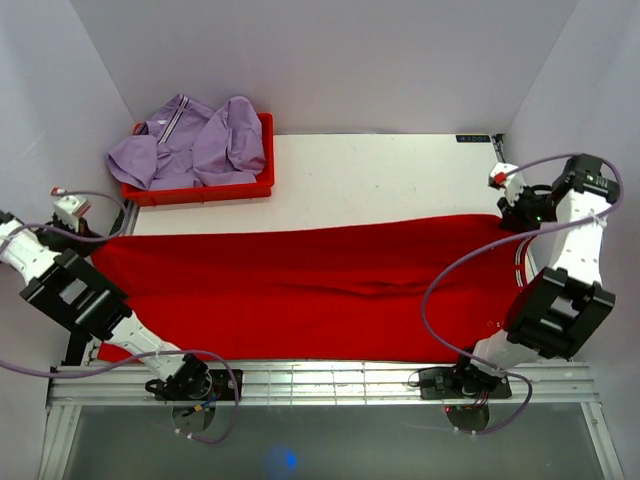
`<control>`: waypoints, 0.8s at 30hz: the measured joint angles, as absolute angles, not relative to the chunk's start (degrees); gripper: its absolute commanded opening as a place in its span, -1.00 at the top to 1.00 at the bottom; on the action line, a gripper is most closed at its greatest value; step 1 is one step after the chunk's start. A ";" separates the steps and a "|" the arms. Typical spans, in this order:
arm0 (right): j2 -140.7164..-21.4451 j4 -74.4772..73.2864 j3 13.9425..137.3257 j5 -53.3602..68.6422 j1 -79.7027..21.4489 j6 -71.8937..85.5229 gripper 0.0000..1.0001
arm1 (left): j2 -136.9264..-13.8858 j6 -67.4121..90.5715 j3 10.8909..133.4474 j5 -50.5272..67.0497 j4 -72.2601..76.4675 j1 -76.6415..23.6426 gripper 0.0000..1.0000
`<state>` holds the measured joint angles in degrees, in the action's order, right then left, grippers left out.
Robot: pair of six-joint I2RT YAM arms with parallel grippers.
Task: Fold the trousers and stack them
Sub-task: Fold the trousers
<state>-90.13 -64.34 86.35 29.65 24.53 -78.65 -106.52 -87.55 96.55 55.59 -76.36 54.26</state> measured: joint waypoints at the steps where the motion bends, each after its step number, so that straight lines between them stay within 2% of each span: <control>1: -88.14 -64.88 84.66 30.17 25.47 -79.31 0.85 | -105.25 -89.47 94.76 55.96 -77.06 56.14 1.00; 5: -77.52 -68.42 74.91 32.67 32.16 -83.77 0.84 | -98.24 -99.55 83.13 54.46 -79.64 66.26 1.00; 6: -75.02 -69.28 72.03 32.53 34.15 -89.38 0.84 | -96.60 -101.80 80.07 53.10 -80.01 68.82 1.00; 11: -68.18 -72.03 55.40 25.23 40.27 -105.16 0.84 | -94.76 -108.75 69.17 43.22 -79.79 75.02 1.00; 18: -69.76 -62.35 39.31 16.99 40.69 -111.61 0.85 | -98.13 -103.22 57.08 31.94 -70.17 71.79 1.00; 24: -79.72 -60.42 43.48 16.16 37.98 -105.67 0.84 | -100.92 -86.61 59.99 28.45 -66.96 63.75 1.00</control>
